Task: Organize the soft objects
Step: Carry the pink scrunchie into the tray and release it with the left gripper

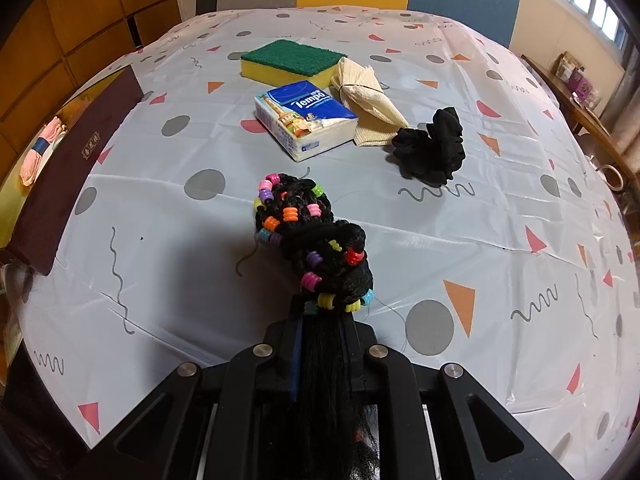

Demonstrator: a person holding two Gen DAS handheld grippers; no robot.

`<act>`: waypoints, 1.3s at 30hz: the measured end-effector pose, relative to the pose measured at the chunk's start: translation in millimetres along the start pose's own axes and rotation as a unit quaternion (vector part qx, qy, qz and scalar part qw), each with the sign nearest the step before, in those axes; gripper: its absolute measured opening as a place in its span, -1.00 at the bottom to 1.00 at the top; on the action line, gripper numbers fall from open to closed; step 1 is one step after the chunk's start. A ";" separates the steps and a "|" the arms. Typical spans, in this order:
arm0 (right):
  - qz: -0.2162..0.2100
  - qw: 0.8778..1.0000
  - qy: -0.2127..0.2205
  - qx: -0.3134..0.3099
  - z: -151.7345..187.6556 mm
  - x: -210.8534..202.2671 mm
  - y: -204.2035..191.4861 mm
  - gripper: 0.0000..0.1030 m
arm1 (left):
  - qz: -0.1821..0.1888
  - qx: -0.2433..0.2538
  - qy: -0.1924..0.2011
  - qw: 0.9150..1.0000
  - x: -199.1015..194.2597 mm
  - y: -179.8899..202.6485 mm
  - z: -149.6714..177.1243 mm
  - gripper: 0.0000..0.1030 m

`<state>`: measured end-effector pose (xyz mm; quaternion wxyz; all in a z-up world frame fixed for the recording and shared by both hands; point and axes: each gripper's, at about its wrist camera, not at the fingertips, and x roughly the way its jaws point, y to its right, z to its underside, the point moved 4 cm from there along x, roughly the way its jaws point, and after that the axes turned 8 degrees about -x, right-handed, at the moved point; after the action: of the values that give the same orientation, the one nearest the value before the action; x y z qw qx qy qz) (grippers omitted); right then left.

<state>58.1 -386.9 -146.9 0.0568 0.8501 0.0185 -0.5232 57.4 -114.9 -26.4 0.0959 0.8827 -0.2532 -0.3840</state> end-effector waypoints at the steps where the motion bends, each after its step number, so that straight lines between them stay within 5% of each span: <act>1: 0.001 1.000 0.000 -0.001 -0.1 -0.1 -0.2 -0.72 | -0.013 -0.010 0.004 1.000 -2.7 -11.3 -3.5 -0.62; 10: 0.011 1.000 0.001 -0.011 -0.3 -1.1 -2.2 -0.72 | -0.159 -0.093 -0.004 0.983 -13.0 -116.4 -10.9 -0.62; 22: 0.017 1.000 0.003 -0.010 0.4 -1.2 -2.6 -0.72 | -0.204 -0.192 -0.086 0.956 23.9 -230.2 -21.8 -0.61; 32: 0.023 1.000 0.005 -0.012 1.2 -0.8 -3.3 -0.72 | -0.245 -0.146 -0.095 0.954 41.5 -237.0 -29.8 -0.16; 36: 0.028 0.999 0.007 -0.015 1.2 -0.5 -4.1 -0.72 | -0.248 -0.133 -0.064 0.958 25.8 -226.5 -29.3 0.21; 39: 0.030 0.999 0.009 -0.016 1.4 -0.4 -4.3 -0.72 | -0.247 -0.123 -0.041 0.960 12.3 -217.0 -26.8 0.22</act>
<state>56.3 -382.8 -147.5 0.0857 0.8538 0.0014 -0.5134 164.9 63.2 -94.7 0.0955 0.8826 0.0186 -0.4600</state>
